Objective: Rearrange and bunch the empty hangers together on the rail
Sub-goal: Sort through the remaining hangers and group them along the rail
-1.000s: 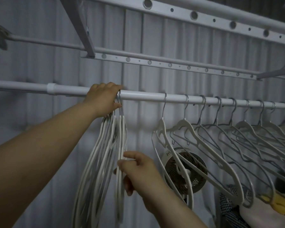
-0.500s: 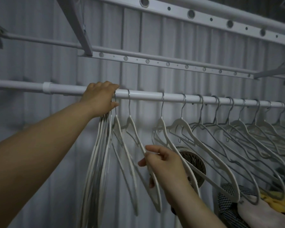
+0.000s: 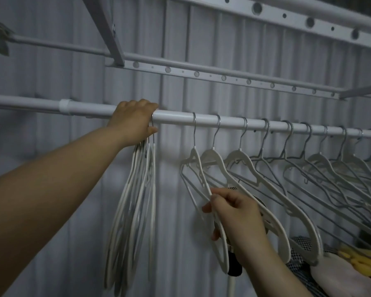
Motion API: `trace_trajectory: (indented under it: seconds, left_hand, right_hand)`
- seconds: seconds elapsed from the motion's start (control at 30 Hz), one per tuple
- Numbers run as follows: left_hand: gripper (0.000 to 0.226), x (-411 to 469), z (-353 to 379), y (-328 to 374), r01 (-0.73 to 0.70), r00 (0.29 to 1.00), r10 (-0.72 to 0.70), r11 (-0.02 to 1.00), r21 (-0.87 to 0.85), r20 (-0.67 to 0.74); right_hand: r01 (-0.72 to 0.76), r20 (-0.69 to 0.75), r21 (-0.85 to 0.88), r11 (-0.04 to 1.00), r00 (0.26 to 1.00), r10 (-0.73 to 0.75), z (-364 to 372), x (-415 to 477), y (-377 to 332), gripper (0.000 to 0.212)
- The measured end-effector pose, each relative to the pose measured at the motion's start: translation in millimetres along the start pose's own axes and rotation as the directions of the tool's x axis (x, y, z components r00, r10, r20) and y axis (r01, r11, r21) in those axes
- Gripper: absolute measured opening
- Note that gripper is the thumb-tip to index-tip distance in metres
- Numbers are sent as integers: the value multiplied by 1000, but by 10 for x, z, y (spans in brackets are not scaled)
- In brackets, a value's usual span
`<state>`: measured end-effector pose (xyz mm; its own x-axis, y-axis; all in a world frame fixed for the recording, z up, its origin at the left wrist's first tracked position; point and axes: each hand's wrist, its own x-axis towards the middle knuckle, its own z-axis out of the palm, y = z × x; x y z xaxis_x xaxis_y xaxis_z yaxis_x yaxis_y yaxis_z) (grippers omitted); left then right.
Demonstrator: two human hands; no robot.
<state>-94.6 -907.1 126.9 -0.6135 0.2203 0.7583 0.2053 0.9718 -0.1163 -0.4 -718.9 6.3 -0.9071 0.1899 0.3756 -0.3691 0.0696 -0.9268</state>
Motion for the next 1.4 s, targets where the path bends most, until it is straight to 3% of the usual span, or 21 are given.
trace_trajectory:
  seconds: [0.17, 0.27, 0.33, 0.4, 0.57, 0.63, 0.7, 0.73, 0.93, 1.0, 1.13, 1.27, 1.4]
  left_hand:
    - [65, -10, -39, 10, -2, 999, 3, 1000, -15, 36]
    - [70, -33, -74, -9, 6, 999, -4, 999, -37, 43]
    - [69, -61, -104, -13, 23, 999, -21, 999, -50, 45]
    - [66, -89, -125, -5, 27, 998, -25, 999, -41, 54]
    - [58, -109, -190, -1, 38, 995, -37, 999, -2, 90]
    - [57, -98, -205, -21, 51, 993, -53, 998, 23, 104]
    - [56, -92, -206, -39, 64, 991, -68, 997, 46, 111]
    - [56, -93, -203, -46, 68, 991, -73, 996, 49, 109]
    - [63, -85, -223, -155, 64, 990, -68, 997, 36, 124]
    - [62, -61, -225, -239, 43, 993, -44, 999, 13, 113]
    - [48, -12, -241, -370, -41, 991, 48, 997, -59, 124]
    - [50, -22, -263, -487, -88, 986, 105, 988, -128, 129]
    - [50, -34, -312, -545, -121, 982, 139, 983, -141, 128]
  right_hand:
    - [17, 66, -82, 996, 998, -11, -53, 35, 46, 16]
    - [235, 31, -229, 944, 972, -234, -112, 21, 86, 20]
    - [427, -3, -359, 830, 889, -459, -129, -61, 57, 19]
    - [584, 47, -383, 716, 786, -616, -56, -170, -10, 15]
    - [742, 226, -404, 535, 648, -728, 392, -227, -76, 25]
    - [692, 293, -397, 603, 718, -631, 487, -204, -123, 32]
    - [491, 351, -296, 819, 854, -384, 501, -187, -145, 41]
    - [418, 365, -269, 868, 878, -310, 517, -186, -150, 43]
    - [167, 458, -248, 954, 888, -36, 730, -177, -43, 40]
    - [93, 473, -194, 977, 881, 10, 751, -161, -32, 24]
    - [-131, 407, -57, 990, 902, 142, 830, -184, -84, 22]
    - [-64, 281, -75, 995, 956, 83, 989, -227, -28, 34]
    - [-137, 259, 29, 990, 958, 125, 1059, -332, -93, 13]
